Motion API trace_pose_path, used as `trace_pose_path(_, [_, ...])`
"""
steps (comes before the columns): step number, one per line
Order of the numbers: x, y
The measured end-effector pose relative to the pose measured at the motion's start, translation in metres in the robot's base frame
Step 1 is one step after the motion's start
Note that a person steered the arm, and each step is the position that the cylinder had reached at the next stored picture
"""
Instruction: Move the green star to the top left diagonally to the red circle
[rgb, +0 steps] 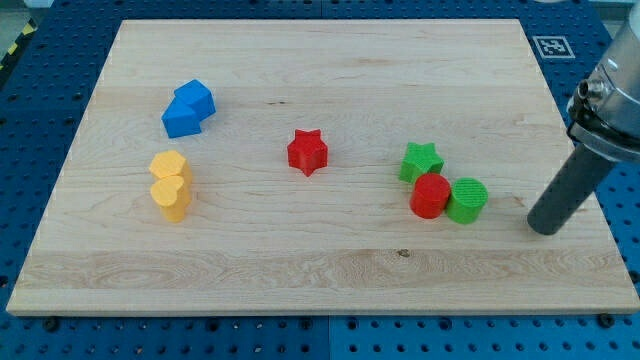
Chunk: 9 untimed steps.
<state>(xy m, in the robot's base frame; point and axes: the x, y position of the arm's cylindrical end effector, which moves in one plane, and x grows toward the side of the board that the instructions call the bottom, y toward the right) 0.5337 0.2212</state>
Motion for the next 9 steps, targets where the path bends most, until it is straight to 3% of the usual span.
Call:
trace_pose_path(2, [-0.077, -0.081])
trace_pose_path(5, [-0.068, -0.123])
trace_pose_path(7, [-0.118, -0.140])
trace_pose_path(9, [-0.124, -0.137])
